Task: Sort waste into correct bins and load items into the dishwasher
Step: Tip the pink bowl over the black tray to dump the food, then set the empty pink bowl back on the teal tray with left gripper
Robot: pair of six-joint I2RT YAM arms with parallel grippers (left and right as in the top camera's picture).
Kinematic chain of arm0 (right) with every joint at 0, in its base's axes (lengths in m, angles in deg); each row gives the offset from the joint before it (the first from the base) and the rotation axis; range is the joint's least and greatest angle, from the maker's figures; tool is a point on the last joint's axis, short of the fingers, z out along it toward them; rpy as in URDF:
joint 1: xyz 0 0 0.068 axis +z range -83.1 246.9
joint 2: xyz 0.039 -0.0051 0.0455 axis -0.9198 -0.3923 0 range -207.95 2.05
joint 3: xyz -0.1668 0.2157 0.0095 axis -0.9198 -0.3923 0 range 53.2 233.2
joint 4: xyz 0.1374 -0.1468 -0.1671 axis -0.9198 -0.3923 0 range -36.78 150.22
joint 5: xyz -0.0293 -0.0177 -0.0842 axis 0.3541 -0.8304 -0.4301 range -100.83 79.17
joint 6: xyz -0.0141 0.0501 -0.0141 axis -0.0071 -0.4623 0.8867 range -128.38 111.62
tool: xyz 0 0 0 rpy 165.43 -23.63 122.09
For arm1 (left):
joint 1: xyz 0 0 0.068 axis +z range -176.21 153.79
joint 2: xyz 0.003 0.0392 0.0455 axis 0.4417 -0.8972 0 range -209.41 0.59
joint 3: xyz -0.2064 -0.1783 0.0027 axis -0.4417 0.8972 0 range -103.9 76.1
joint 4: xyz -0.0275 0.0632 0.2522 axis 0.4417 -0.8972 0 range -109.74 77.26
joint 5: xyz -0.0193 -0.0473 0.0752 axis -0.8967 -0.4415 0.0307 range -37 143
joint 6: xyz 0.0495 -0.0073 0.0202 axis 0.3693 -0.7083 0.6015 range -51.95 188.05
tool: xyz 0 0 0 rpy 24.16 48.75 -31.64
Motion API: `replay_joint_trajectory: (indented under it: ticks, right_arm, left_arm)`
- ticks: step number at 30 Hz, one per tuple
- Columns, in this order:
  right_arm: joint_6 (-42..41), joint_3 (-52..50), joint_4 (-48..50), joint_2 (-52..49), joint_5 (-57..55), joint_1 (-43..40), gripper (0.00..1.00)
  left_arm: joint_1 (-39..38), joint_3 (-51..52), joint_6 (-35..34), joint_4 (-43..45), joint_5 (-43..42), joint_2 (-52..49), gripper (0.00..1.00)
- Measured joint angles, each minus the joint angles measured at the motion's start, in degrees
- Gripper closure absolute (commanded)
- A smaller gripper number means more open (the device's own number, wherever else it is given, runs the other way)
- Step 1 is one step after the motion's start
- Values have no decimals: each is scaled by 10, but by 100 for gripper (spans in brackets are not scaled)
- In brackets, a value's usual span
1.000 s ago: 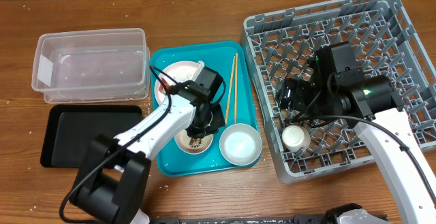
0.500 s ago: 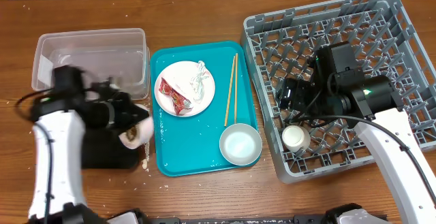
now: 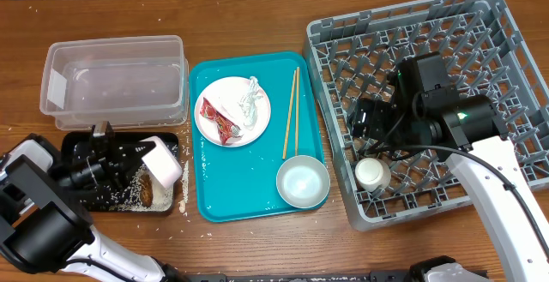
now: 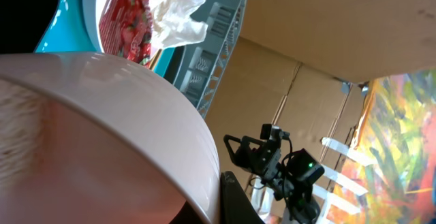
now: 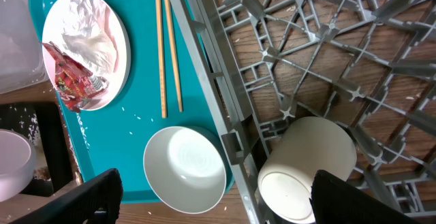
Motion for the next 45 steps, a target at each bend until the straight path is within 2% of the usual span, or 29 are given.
replay_joint_trajectory:
  ticks: [7,10,12,13,18,19,22,25,26,27,28,29,31,32,36,38,40,41,42,44,45]
  right_arm:
    - [0,0,-1,0,0,0,9]
    - [0,0,-3,0,0,0,9]
    - [0,0,-4,0,0,0,9]
    - [0,0,-4,0,0,0,9]
    - [0,0,-1,0,0,0,8]
    - [0,0,-1,0,0,0,8]
    - [0,0,-1,0,0,0,5]
    - [0,0,0,0,0,0,4]
    - [0,0,0,0,0,0,4]
    - [0,0,0,0,0,0,4]
    - [0,0,0,0,0,0,4]
    - [0,0,1,0,0,0,4]
    - [0,0,1,0,0,0,4]
    - [0,0,3,0,0,0,4]
    - [0,0,4,0,0,0,3]
    - [0,0,3,0,0,0,3]
    - [0,0,3,0,0,0,3]
    - [0,0,4,0,0,0,3]
    - [0,0,3,0,0,0,3]
    - [0,0,3,0,0,0,3]
    - [0,0,4,0,0,0,2]
  left_arm:
    - [-2,0,33,2,-11,-1,96]
    - [-14,-1,23,53,-15,0,96]
    - [-21,-2,28,7,-19,5,96]
    - [-25,-3,37,27,-25,14,96]
    - [-46,-7,-10,96,-21,21,96]
    - [-50,-8,-29,94,-14,21,96]
    - [-70,-9,-27,51,-8,33,96]
    - [-118,-22,-46,74,16,84,96]
    - [-156,-36,-125,146,83,127,96]
    - [-181,-46,-173,175,126,152,96]
    - [-235,-56,-250,214,197,201,95]
    - [-293,-62,-316,232,257,245,95]
    - [-383,-65,-398,251,350,291,94]
    - [-462,-67,-459,263,421,309,94]
    - [-684,-59,-633,326,617,281,93]
    - [-754,-57,-686,349,665,240,95]
    - [-788,-57,-719,363,684,203,94]
    - [-800,-55,-732,366,689,184,85]
    - [-809,-51,-746,367,691,165,72]
    - [-811,-48,-761,365,694,157,51]
    - [-809,-51,-765,361,697,157,30]
